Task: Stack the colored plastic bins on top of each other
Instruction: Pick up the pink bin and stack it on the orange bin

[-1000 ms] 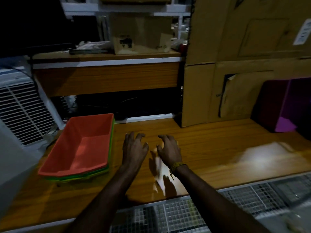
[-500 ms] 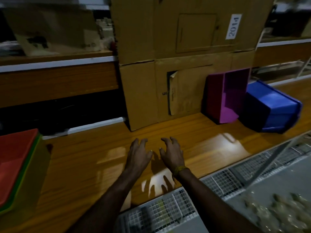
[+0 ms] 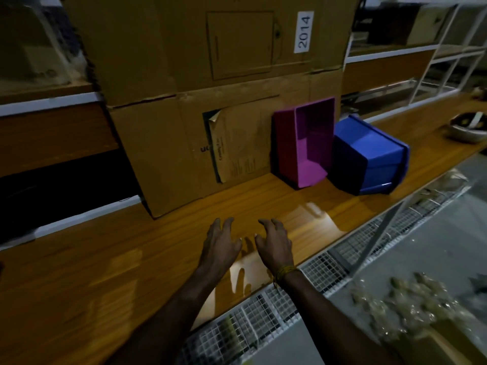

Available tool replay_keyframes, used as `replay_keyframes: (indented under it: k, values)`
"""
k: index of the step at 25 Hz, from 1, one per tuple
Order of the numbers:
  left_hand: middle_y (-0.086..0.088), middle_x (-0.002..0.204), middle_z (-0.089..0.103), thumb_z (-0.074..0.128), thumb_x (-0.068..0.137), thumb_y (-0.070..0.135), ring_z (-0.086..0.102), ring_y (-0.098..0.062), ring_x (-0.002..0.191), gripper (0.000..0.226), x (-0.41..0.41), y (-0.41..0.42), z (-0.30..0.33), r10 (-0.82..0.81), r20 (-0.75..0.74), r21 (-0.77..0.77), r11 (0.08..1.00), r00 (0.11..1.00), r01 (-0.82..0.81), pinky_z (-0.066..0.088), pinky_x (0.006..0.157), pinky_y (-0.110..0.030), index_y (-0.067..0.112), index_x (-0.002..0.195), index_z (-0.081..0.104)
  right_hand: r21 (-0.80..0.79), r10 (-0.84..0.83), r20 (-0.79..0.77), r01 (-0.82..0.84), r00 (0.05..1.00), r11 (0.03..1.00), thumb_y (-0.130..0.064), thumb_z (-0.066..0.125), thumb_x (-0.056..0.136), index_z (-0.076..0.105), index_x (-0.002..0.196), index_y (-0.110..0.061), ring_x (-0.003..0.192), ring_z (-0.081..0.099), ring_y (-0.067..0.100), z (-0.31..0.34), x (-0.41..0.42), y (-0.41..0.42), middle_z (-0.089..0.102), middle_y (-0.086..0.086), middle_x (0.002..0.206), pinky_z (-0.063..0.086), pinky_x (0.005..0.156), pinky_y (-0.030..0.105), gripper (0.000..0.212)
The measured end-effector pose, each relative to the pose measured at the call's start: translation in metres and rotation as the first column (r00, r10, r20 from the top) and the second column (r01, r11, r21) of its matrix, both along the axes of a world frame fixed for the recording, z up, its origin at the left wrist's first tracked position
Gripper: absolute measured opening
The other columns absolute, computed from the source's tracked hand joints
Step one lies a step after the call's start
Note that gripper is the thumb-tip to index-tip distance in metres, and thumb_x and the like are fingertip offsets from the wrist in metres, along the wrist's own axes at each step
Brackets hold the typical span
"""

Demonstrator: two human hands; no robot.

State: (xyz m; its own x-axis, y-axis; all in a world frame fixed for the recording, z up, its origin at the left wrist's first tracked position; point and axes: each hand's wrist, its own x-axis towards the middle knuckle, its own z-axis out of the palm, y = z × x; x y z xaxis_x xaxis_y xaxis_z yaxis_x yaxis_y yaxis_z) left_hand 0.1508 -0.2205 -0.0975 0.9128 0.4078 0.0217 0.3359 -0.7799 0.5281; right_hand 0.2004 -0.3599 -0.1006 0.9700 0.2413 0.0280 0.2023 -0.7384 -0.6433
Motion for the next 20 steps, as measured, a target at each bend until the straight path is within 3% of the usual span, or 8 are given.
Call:
replay_keyframes:
  k: [12, 20]
  values:
    - [-0.010, 0.162, 0.017, 0.057, 0.095, 0.033, 0.030, -0.032, 0.144, 0.062, 0.112, -0.027, 0.020, -0.060, 0.066, -0.037, 0.997, 0.996, 0.062, 0.043, 0.105, -0.042, 0.030, 0.150, 0.029, 0.037, -0.049, 0.045, 0.048, 0.998, 0.998, -0.034, 0.051, 0.100, 0.044, 0.143, -0.026, 0.144, 0.035, 0.028, 0.014, 0.103, -0.025, 0.035, 0.008, 0.156, 0.039, 0.110, 0.053, 0.045]
    - [-0.013, 0.162, 0.015, 0.055, 0.097, 0.031, 0.026, -0.033, 0.146, 0.061, 0.198, -0.015, 0.032, -0.132, 0.091, -0.082, 0.987, 0.987, 0.139, 0.038, 0.109, -0.039, 0.023, 0.152, 0.029, 0.176, -0.115, 0.148, 0.088, 0.982, 0.980, -0.027, 0.054, 0.098, 0.048, 0.141, -0.017, 0.132, 0.047, 0.023, 0.029, 0.190, -0.011, 0.051, 0.008, 0.140, 0.042, 0.108, 0.036, 0.044]
